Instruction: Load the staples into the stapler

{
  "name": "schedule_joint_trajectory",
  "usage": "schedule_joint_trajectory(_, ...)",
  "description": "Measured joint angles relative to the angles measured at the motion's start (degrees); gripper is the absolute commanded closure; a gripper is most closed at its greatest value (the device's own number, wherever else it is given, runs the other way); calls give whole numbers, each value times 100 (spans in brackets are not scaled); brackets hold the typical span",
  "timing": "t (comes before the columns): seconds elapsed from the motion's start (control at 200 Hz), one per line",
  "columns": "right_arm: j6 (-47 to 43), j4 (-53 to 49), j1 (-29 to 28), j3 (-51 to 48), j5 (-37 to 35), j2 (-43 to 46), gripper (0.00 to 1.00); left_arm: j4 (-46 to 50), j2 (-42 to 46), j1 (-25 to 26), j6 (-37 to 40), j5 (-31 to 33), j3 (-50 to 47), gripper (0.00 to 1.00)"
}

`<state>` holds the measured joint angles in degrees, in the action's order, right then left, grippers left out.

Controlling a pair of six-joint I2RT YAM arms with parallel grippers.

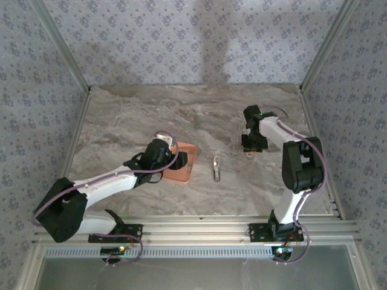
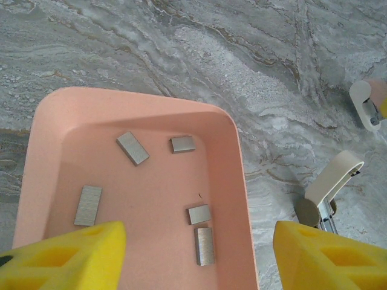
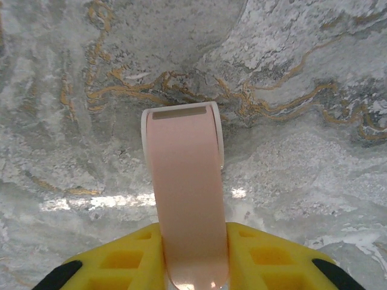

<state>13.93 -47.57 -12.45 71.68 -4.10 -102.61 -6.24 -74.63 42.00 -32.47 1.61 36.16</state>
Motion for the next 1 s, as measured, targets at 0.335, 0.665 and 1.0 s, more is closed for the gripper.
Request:
schedule_joint_trajectory(0.335,15,0,-13,2,2,-70,71,0,0,-2,4,-2,0,34)
schedule_joint_trajectory(0.665,17,0,-22,15,22,-83,61,0,0,-2,7,-4,0,34)
schedule_joint_trajectory(1.0,20,46,-61,15,24,-83,53,-2,0,-2,44,-7,0,34)
